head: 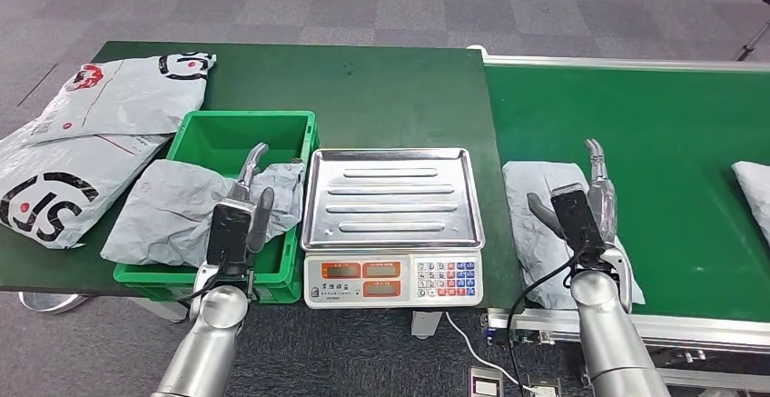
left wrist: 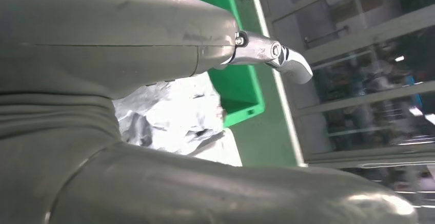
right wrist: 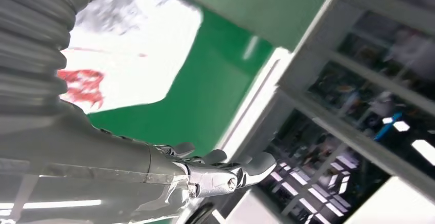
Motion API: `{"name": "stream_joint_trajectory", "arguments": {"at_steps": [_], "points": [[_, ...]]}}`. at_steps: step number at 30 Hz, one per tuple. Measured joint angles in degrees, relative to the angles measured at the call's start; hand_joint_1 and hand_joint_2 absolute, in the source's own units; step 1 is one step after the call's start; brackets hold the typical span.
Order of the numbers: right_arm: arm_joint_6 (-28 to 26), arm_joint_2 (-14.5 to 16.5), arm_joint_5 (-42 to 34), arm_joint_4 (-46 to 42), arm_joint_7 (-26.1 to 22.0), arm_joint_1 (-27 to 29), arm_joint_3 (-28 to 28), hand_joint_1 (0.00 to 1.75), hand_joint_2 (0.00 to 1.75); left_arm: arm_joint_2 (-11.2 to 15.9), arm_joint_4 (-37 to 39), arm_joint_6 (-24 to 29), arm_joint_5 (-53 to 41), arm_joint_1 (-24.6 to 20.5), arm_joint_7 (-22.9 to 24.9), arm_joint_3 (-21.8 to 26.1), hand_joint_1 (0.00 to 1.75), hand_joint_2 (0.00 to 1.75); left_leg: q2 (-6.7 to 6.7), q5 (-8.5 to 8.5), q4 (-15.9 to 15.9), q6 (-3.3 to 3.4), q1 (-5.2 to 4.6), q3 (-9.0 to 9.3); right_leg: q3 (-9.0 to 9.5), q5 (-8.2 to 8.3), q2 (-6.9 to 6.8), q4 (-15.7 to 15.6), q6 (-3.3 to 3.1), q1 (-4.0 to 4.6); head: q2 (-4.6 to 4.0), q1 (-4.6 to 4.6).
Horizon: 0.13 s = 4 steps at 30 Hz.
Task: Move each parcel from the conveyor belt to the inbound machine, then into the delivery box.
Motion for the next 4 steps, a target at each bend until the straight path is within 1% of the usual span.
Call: {"name": "stream_joint_trajectory", "arguments": {"at_steps": [2,3,4], "points": [[-0.34,-0.28,4.82,0.81,5.82,-0.27,-0.07,0.0,1.75,0.0,0.06,-1.3,3.89,-0.04,-3.98,0.0,0.0,0.0,-0.01,0.0,0.0,0.0,0.0,0.0,0.01,0.0,0.0,0.0,0.0,0.0,0.0,0.0],[0.22,-0.53,7.46,1.82,9.24,-0.62,-0.17,0.0,1.75,0.0,0.19,-2.76,6.49,-0.12,-6.56,0.0,0.0,0.0,-0.01,0.0,0.0,0.0,-0.01,0.0,0.01,0.0,-0.01,0.0,0.0,-0.01,0.0,0.0],[0.54,-0.67,8.77,2.34,10.97,-0.81,-0.22,0.0,1.75,0.0,0.25,-3.57,7.86,-0.15,-7.89,0.0,0.0,0.0,-0.01,0.0,0.0,0.0,-0.01,0.0,0.01,0.0,-0.01,0.0,0.0,-0.01,0.0,0.0]]}}
